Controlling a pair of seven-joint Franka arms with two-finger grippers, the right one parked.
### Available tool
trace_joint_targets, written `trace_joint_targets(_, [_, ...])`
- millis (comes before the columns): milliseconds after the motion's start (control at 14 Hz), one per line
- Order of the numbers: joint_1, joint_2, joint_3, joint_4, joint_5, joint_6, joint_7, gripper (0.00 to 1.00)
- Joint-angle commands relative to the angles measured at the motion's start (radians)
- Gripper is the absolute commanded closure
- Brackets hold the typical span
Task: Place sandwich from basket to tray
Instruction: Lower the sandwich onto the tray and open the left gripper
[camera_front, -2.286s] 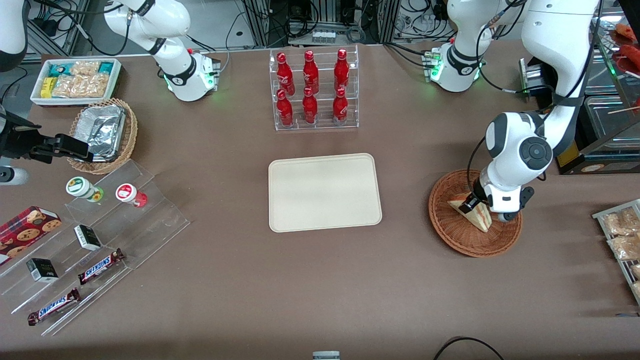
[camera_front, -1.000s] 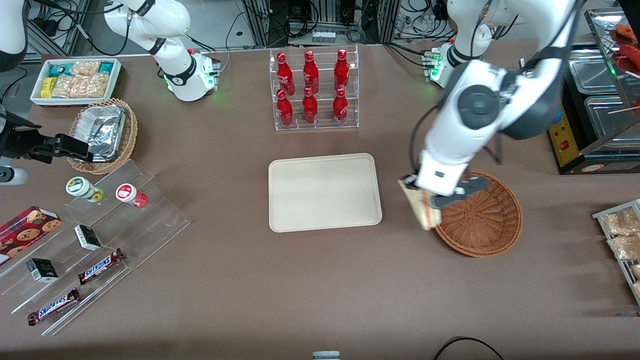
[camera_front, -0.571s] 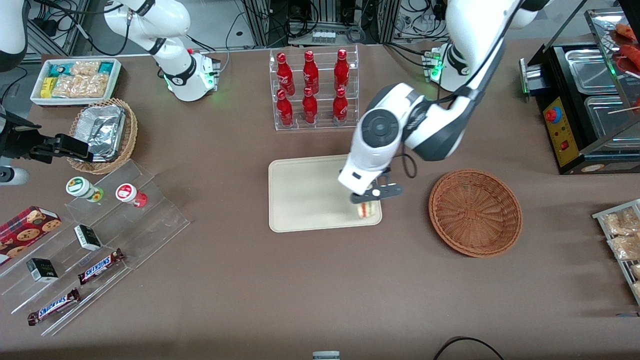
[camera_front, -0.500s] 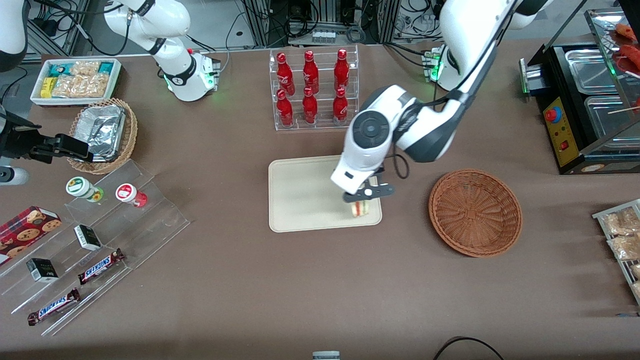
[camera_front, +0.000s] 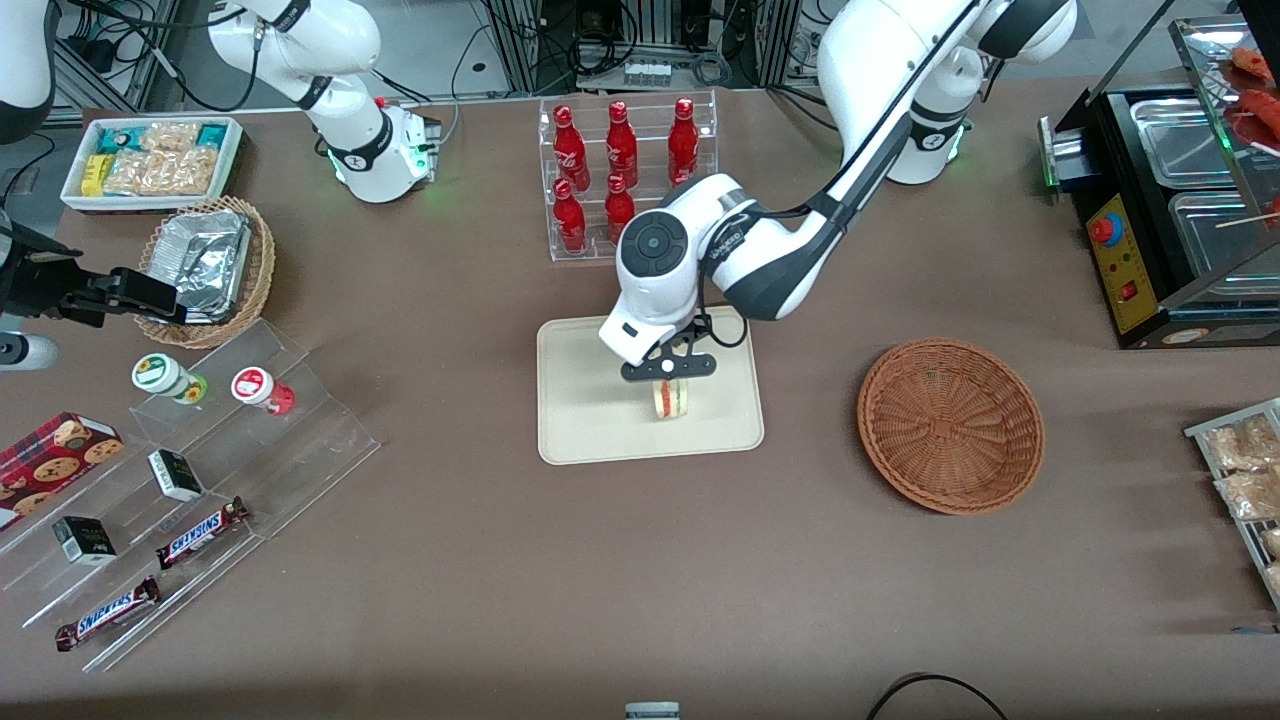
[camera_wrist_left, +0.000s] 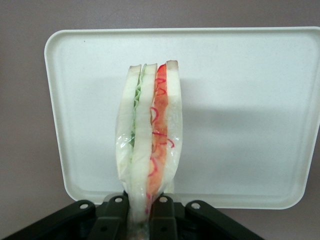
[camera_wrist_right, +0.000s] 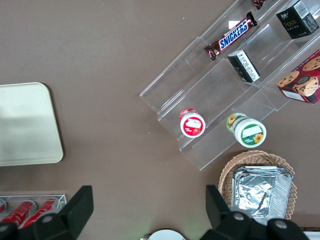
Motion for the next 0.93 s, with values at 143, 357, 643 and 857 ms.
trace_joint_targets(143, [-0.014,0.025,0.008,0.034,0.018,0.017,-0.028,1.00])
trace_joint_targets(357, [-0.054,0.065,0.014,0.028,0.025,0.058,-0.034,1.00])
trace_joint_targets(643, [-0.062,0.091,0.014,0.025,0.025,0.105,-0.041,1.00])
trace_joint_targets(857, [-0.071,0.126,0.014,0.025,0.048,0.140,-0.066,1.00])
